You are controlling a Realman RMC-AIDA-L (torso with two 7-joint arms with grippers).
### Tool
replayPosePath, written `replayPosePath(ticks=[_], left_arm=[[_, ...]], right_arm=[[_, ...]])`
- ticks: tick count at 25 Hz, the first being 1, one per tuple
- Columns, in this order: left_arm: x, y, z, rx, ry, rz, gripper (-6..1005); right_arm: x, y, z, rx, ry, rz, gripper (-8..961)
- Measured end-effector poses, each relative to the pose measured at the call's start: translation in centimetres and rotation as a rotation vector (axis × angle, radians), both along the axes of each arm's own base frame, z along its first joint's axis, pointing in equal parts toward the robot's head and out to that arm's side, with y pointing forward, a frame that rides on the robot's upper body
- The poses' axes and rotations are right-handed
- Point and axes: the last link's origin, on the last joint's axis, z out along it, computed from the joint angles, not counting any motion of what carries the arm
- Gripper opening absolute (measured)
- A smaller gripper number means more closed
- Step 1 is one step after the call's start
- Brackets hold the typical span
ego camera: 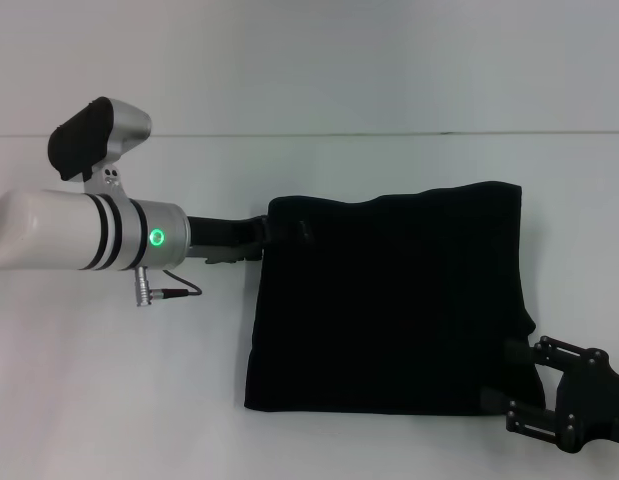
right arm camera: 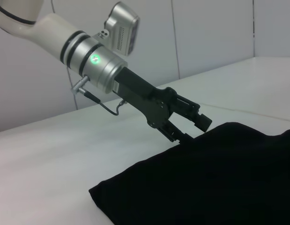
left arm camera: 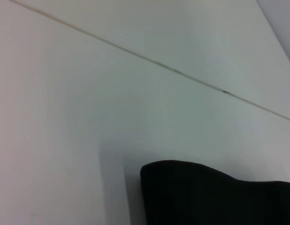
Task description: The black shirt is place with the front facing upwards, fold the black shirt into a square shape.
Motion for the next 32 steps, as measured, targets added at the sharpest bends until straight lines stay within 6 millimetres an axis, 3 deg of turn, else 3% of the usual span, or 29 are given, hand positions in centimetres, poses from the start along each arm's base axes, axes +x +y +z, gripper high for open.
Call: replayPosePath(ticks=[7, 13, 18, 29, 32], left_arm=[[0.06, 0.06, -0.32, 0.006, 0.017, -0.006, 946], [0.46, -0.06, -0.72, 0.003, 0.030, -0.055, 849], [0.44, 0.01, -0.92, 0.021, 0.032, -0.048, 659], [0.20, 0.13, -0.78, 0.045, 0.025, -0.037, 426], [0.07, 0.17, -0.69, 0.056, 0.013, -0.024, 185]], right_arm=[[-0.28, -0.08, 0.03, -0.008, 0.015, 0.012, 747], [-0.30, 0.02, 0.19, -0.015, 0.023, -0.002, 747], [-0.39, 0.05, 0.13, -0.017, 0.026, -0.001, 747], [-0.58, 0.21, 0.04, -0.019, 0.030, 0.004, 748], [-0.63, 0.31, 0.04, -0.020, 0.030, 0.002, 748]])
